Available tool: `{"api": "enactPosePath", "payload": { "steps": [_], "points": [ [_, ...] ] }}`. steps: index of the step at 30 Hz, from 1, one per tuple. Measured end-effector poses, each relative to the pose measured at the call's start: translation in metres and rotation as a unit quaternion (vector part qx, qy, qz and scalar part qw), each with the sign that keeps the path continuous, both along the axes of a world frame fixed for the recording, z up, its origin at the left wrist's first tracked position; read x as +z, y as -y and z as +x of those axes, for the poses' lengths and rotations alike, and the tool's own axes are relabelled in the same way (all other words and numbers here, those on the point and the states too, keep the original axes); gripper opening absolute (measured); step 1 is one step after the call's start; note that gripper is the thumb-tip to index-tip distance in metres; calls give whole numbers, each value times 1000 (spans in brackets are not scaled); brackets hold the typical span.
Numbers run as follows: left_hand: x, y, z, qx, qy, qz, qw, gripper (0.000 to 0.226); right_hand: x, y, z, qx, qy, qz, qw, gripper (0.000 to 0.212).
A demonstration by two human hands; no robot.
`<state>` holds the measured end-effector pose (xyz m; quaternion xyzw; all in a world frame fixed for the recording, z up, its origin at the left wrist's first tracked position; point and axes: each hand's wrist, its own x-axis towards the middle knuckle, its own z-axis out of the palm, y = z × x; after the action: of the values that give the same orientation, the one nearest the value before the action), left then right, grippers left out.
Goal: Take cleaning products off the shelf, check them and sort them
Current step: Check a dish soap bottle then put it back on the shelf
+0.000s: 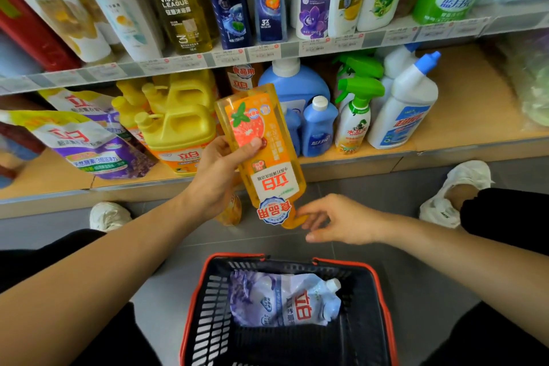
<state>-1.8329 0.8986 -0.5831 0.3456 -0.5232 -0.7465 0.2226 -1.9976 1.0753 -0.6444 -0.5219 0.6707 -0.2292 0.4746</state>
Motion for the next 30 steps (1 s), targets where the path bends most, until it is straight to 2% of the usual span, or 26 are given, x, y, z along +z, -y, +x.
{"api": "enactPosePath", "payload": {
  "steps": [2,5,8,13,17,20,23,26,28,30],
  "points": [
    [-4,3,2,3,4,25,1000,47,1,-1,2,30,-81,-15,996,45],
    [-10,5,3,25,15,74,997,42,9,0,0,65,-197,-49,977,34],
    [-17,3,4,50,40,115,991,38,24,0,-6,101,-244,-94,960,17],
    [-28,-2,0,10,78,146,986,37,51,-6,-22,126,-199,-143,961,16],
    [-34,-3,2,-76,100,141,982,23,62,2,-23,11,-128,-198,972,35],
    [-31,-3,0,-124,77,99,984,30,56,13,-22,-50,-109,-167,979,35],
    [-29,2,-8,-113,99,26,988,22,37,15,-30,-93,-120,-81,985,38],
    [-31,17,-19,-85,159,-120,976,17,13,14,-39,-129,-114,-2,985,40],
    [-31,33,-30,-72,190,-226,953,18,0,15,-40,-121,-115,30,986,41],
    [-31,53,-44,-53,201,-295,933,22,-10,16,-39,-100,-108,52,988,38]
  ]
}}
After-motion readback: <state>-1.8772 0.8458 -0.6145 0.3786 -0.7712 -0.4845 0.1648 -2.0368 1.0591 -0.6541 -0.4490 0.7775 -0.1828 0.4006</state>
